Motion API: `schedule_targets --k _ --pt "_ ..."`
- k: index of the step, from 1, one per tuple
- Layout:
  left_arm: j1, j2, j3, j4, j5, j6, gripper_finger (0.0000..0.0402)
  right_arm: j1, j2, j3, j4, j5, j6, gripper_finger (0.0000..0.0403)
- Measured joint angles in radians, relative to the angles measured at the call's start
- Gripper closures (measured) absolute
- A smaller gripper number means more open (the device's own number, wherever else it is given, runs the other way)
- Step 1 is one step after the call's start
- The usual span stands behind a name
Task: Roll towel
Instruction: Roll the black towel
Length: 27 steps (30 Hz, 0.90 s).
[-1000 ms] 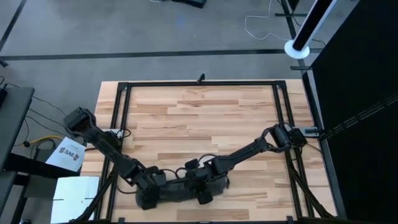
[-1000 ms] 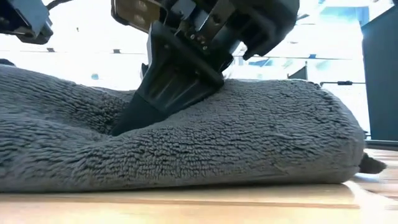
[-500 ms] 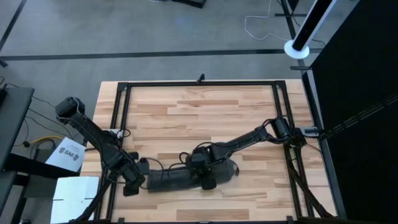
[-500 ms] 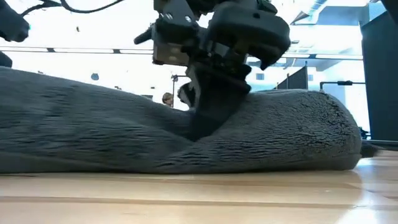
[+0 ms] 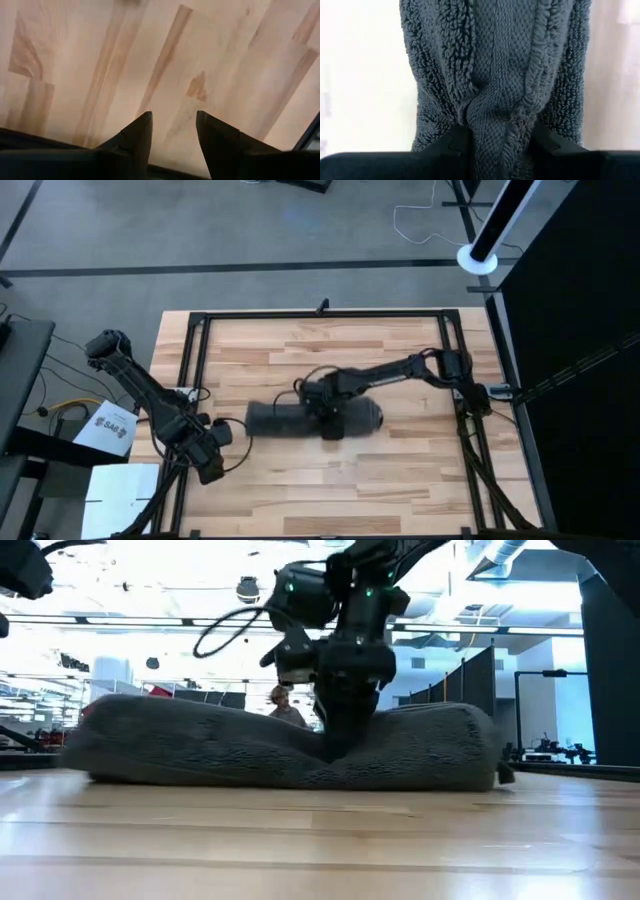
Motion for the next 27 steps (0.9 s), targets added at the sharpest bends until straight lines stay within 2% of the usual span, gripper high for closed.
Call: schedule_targets --k 7,10,13,22,24,27 --pt "-0.049 0.001 0.000 0.012 -0.043 -0.095 0.0261 -0.136 -0.038 -0.004 -0.079 0.019 -0.111 0.0303" --pt "-0.071 0.001 0.001 0.016 -0.062 -0.144 0.0261 -0.178 -0.039 -0.004 -0.086 -0.031 -0.116 0.0303" --pt "-0.094 0.001 0.001 0.025 -0.076 -0.182 0.0261 -0.192 -0.037 -0.004 -0.080 -0.072 -0.116 0.0303" --pt "-0.142 0.000 0.002 0.034 -0.084 -0.273 0.0261 -0.187 -0.037 -0.004 -0.053 -0.078 -0.169 0.0304" --pt "-0.146 0.000 0.002 0.043 -0.084 -0.276 0.0261 -0.188 -0.036 -0.004 -0.046 -0.079 -0.170 0.0285" --pt "-0.147 0.000 0.002 0.053 -0.084 -0.281 0.0261 -0.188 -0.035 0.001 -0.052 -0.082 -0.170 0.0232"
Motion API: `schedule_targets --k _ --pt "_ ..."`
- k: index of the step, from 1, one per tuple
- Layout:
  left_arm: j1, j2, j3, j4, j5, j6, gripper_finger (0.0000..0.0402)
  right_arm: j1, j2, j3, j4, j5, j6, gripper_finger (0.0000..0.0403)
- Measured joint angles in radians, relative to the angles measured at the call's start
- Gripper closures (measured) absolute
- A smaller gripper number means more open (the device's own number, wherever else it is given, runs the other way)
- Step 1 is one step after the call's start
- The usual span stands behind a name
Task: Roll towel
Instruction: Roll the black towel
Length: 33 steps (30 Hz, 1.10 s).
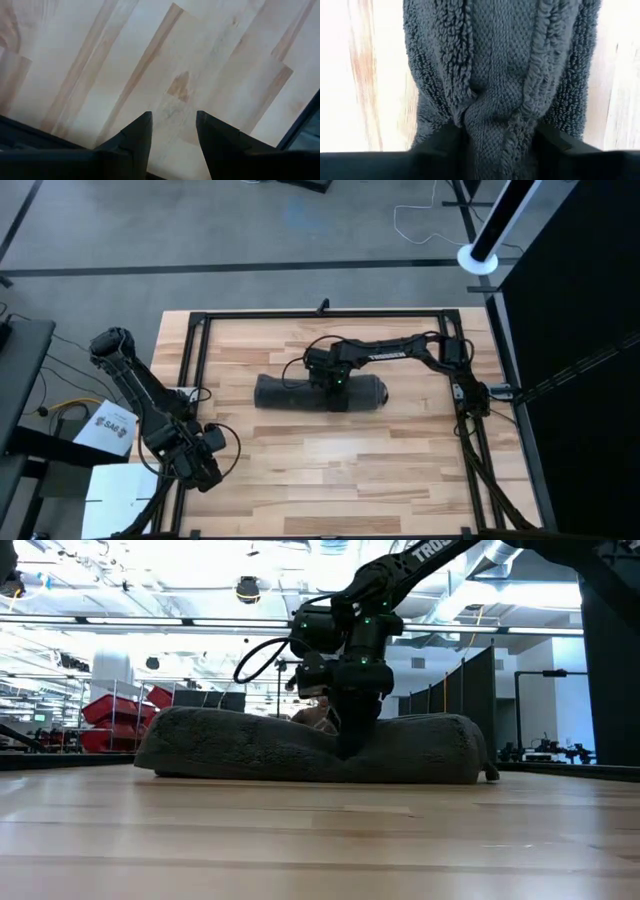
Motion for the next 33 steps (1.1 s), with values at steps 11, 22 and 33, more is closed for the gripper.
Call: schedule_targets --k 11,22,33 --pt "0.000 0.000 0.000 0.017 0.000 0.000 0.0261 -0.008 0.004 0.109 -0.124 0.000 -0.049 0.0165" --pt "0.000 0.000 0.000 0.025 0.000 0.000 0.0261 -0.020 0.003 0.178 -0.180 -0.004 -0.058 0.0164" --pt "0.000 0.000 0.000 0.031 0.000 0.004 0.0261 -0.019 -0.001 0.335 -0.296 -0.006 -0.151 0.0163"
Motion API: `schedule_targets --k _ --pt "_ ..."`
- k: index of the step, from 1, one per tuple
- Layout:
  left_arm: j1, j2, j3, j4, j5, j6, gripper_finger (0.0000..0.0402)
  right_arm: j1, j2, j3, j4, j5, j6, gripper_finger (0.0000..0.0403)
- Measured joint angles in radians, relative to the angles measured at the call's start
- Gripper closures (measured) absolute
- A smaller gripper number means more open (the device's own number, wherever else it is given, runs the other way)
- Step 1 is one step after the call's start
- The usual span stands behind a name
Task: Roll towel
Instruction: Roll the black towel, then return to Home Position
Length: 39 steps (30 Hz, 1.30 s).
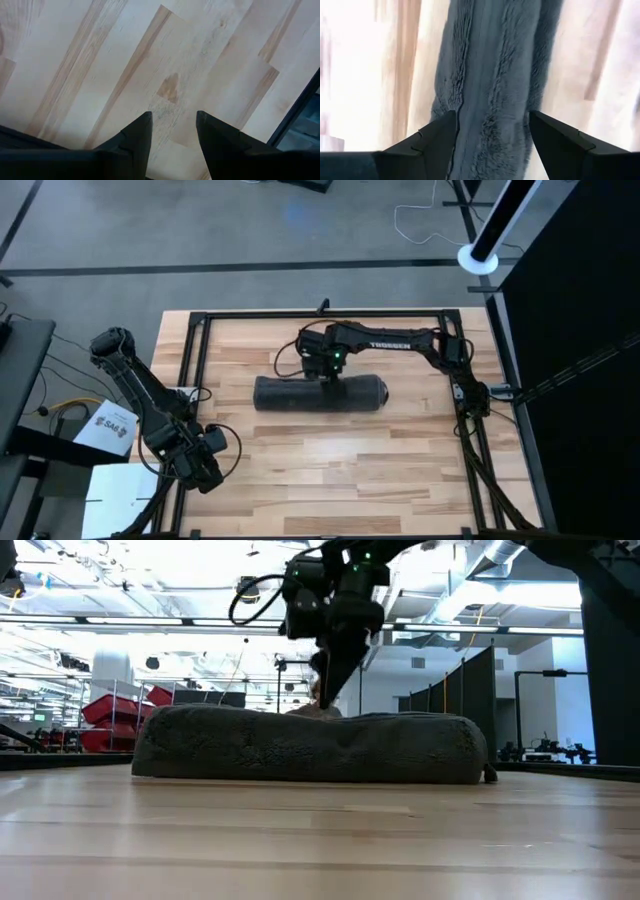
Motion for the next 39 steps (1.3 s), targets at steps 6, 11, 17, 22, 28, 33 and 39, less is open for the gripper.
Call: schedule_targets --k 6,11,17,22,28,33,39 --pt "0.000 0.000 0.000 0.000 0.000 -0.003 0.0261 -0.033 0.000 0.090 -0.070 0.001 -0.008 0.0163" --pt "0.000 -0.004 0.008 -0.006 -0.018 -0.019 0.0261 -0.073 -0.007 0.154 -0.167 -0.058 -0.021 0.0165" --pt "-0.026 -0.084 0.157 -0.145 -0.444 -0.017 0.0261 -0.110 -0.152 0.159 -0.235 -0.359 -0.057 0.0192" --pt "-0.039 -0.191 0.257 -0.233 -0.715 0.059 0.0261 -0.136 -0.338 0.160 -0.297 -0.391 -0.082 0.0239" --pt "-0.053 -0.328 0.316 -0.232 -0.850 0.248 0.0261 -0.221 -0.606 0.160 -0.372 -0.393 -0.026 0.0302" --pt "-0.093 -0.451 0.347 -0.196 -1.050 0.434 0.0261 -0.284 -0.813 0.159 -0.383 -0.393 0.025 0.0349" --pt "-0.110 -0.581 0.350 -0.138 -1.141 0.624 0.0261 -0.366 -1.012 0.150 -0.406 -0.393 0.048 0.0398"
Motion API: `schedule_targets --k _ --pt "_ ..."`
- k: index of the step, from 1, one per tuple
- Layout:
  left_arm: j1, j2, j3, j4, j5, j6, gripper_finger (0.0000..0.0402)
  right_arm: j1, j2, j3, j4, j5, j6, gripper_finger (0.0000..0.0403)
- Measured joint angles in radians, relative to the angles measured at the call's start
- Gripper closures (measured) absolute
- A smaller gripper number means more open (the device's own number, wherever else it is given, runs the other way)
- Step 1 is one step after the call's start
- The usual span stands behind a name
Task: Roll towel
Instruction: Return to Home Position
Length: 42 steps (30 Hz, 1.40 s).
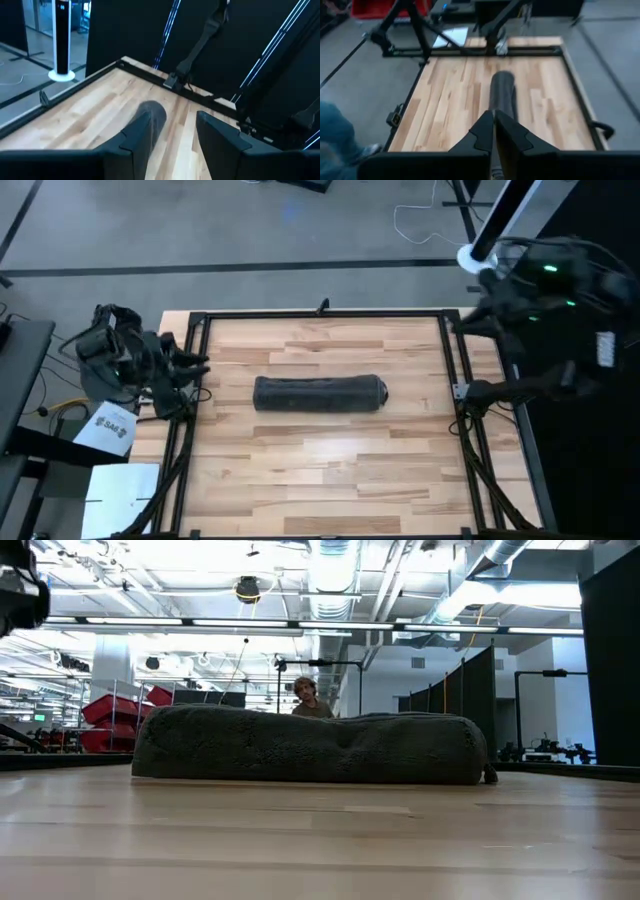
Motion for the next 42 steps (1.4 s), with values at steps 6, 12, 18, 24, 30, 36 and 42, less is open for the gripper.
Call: schedule_targets --k 6,12,18,24,30,36,42 --pt "0.000 -0.118 0.000 0.185 -0.058 0.269 0.0279 -0.094 -0.264 -0.257 0.067 0.000 0.095 0.0403" --pt "0.000 -0.229 -0.062 0.213 0.027 0.210 0.0324 -0.120 -0.544 -0.727 0.500 -0.030 0.398 0.0403" --pt "-0.012 -0.261 -0.281 0.618 0.156 0.254 0.0392 -0.118 -0.643 -1.140 0.974 -0.148 0.728 0.0403" --pt "0.072 -0.276 -0.479 1.132 0.156 0.653 0.0400 -0.181 -0.433 -1.326 1.488 -0.299 0.857 0.0403" --pt "0.264 -0.316 -0.579 1.445 0.383 0.839 0.0401 -0.239 -0.110 -1.331 1.710 -0.510 0.925 0.0403" --pt "0.413 -0.275 -0.578 1.267 0.481 0.641 0.0401 -0.220 -0.010 -1.330 1.884 -0.526 0.950 0.0403" --pt "0.701 -0.141 -0.579 1.244 0.777 0.490 0.0401 -0.189 -0.045 -1.330 1.836 -0.560 0.982 0.0403"
